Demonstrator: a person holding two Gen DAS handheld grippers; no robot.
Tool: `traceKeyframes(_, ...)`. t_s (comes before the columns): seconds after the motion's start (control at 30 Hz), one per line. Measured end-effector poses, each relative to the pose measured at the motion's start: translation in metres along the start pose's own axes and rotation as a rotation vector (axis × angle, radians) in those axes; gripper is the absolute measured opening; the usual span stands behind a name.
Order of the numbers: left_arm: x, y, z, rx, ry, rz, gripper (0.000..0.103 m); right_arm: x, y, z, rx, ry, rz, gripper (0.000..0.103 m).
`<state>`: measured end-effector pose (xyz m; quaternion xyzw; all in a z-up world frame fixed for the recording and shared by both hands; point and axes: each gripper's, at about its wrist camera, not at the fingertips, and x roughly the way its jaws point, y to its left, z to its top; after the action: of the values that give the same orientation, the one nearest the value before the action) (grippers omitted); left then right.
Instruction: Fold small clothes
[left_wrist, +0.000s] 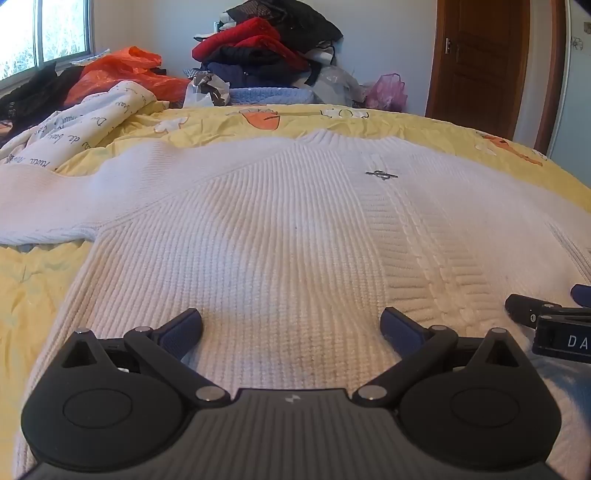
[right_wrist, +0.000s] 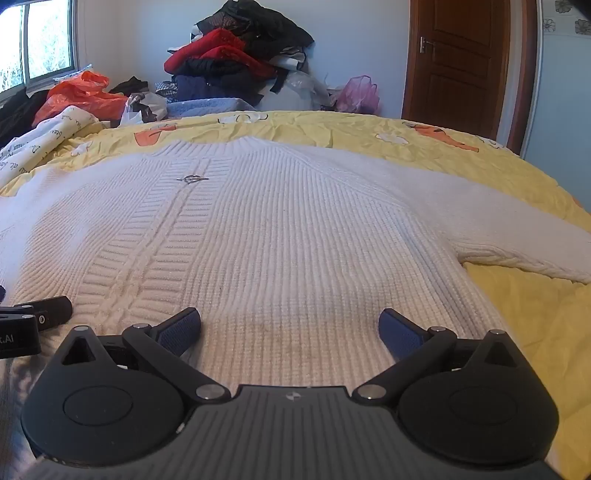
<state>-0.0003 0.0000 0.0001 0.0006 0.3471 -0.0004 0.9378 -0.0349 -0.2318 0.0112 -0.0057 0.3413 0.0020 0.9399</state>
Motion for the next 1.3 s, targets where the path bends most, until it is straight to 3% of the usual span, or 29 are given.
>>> traceKeyframes(1.3,-0.0046,-0.0013,-0.0011,0.007,0.018,0.006,0.103,-0.0016,0.0002,-0.0020,0.003,-0.005,0.003,0.103)
